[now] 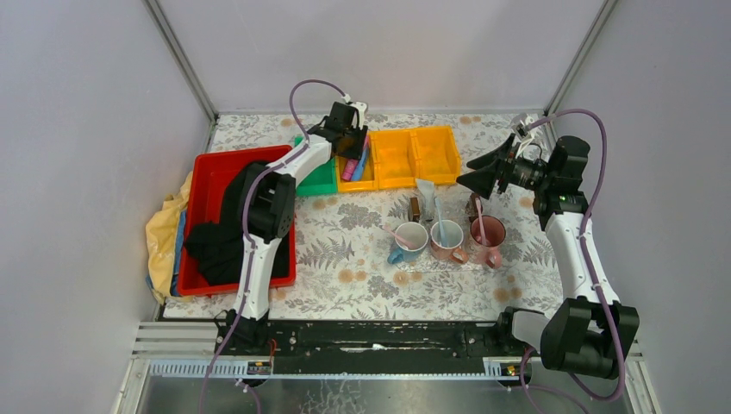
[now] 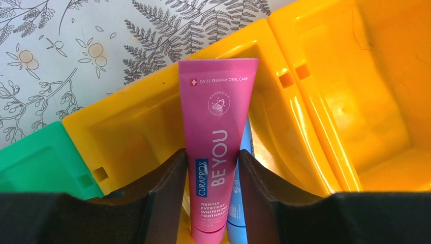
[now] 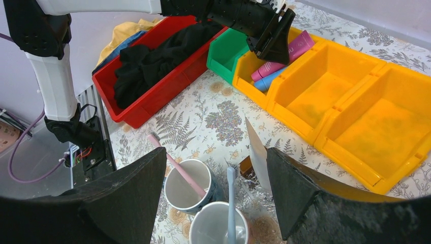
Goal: Prepare toiletry sets of a toothbrush and toothpaste on the tray
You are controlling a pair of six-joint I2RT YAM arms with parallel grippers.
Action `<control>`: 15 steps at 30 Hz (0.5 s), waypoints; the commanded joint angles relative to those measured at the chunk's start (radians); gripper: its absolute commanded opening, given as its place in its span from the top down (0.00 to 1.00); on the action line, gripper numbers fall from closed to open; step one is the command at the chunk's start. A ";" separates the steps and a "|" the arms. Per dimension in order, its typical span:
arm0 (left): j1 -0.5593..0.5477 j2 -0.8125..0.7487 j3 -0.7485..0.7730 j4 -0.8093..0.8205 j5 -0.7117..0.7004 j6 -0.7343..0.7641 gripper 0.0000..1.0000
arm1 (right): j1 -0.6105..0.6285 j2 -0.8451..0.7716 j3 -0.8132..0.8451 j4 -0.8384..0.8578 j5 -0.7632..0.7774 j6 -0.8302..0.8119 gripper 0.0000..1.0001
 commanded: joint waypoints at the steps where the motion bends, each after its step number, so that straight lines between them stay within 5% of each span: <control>1: 0.006 0.028 -0.002 0.043 -0.029 0.014 0.53 | -0.008 0.001 0.011 0.021 -0.036 -0.008 0.22; 7: -0.001 0.002 -0.038 0.084 -0.014 0.034 0.57 | -0.012 0.001 0.010 0.021 -0.037 -0.006 0.22; 15: -0.006 -0.113 -0.135 0.176 -0.020 0.047 0.81 | -0.016 -0.002 0.010 0.021 -0.044 -0.004 0.22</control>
